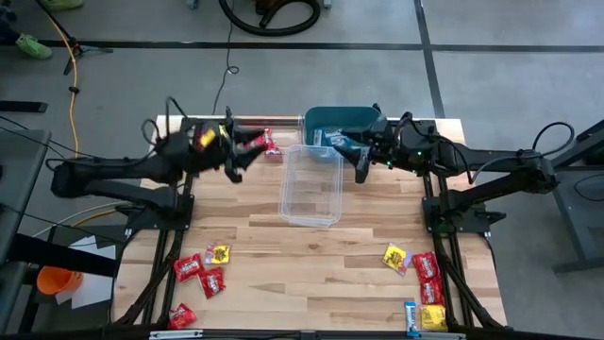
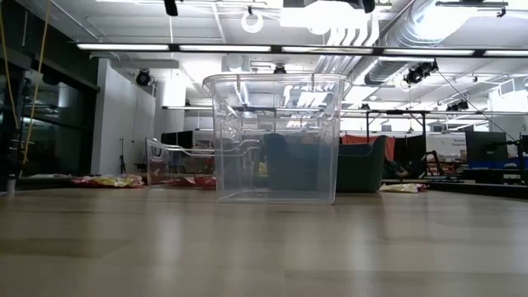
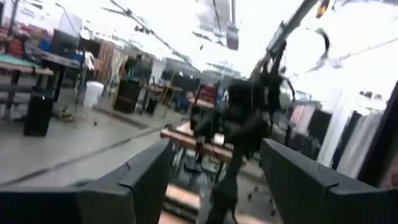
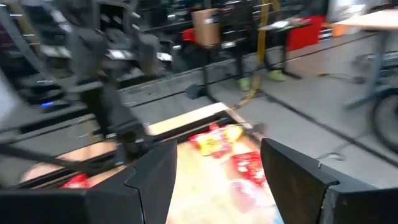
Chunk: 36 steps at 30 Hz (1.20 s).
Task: Sort candy
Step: Put the red candy into the transparent bin
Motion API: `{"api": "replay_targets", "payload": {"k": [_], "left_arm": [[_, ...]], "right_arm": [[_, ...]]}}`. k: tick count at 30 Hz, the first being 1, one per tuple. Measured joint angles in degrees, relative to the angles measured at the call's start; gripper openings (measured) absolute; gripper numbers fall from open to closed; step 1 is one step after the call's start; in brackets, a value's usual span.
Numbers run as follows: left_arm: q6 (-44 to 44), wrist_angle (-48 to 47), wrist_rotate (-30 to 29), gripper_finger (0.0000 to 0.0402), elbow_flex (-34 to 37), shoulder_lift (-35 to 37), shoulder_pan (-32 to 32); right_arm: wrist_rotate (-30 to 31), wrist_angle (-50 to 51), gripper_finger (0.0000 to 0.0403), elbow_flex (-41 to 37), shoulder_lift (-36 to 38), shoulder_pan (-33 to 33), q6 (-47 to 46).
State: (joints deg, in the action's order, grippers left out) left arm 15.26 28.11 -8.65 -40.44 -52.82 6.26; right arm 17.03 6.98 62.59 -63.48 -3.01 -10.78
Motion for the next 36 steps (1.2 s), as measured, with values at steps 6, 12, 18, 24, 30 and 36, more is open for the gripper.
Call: {"api": "replay_targets", "payload": {"k": [6, 12, 18, 24, 30, 36], "left_arm": [[-7.05, -1.73, -2.02, 0.0231, 1.61, -2.63, -6.37], [-14.94, -1.15, -2.1, 0.0231, 1.5, -3.59, -7.09], [-14.45, -1.15, -2.08, 0.0231, 1.5, -3.54, -7.08], [-12.48, -1.22, -2.07, 0.0231, 1.5, -3.54, -7.06], [-12.48, -1.28, -2.07, 0.0231, 1.5, -3.54, -7.06], [-12.45, -1.28, -2.59, 0.0231, 1.5, -3.54, -7.06]], "right_arm": [[-11.2, 0.01, 0.0227, 0.0, 0.0, -0.02, -2.46], [-15.41, -0.84, 0.0227, 0.02, 0.0, 0.0, -4.7], [-15.38, -0.87, 0.0227, 0.0, 0.0, 0.0, -4.81], [-15.38, -0.85, 0.0227, 0.0, 0.0, 0.0, -4.84], [-24.15, 3.61, 0.0227, 0.02, 0.01, 0.09, -14.02], [-33.31, 26.17, 0.0227, -0.26, 0.04, 5.06, -30.24]]}}
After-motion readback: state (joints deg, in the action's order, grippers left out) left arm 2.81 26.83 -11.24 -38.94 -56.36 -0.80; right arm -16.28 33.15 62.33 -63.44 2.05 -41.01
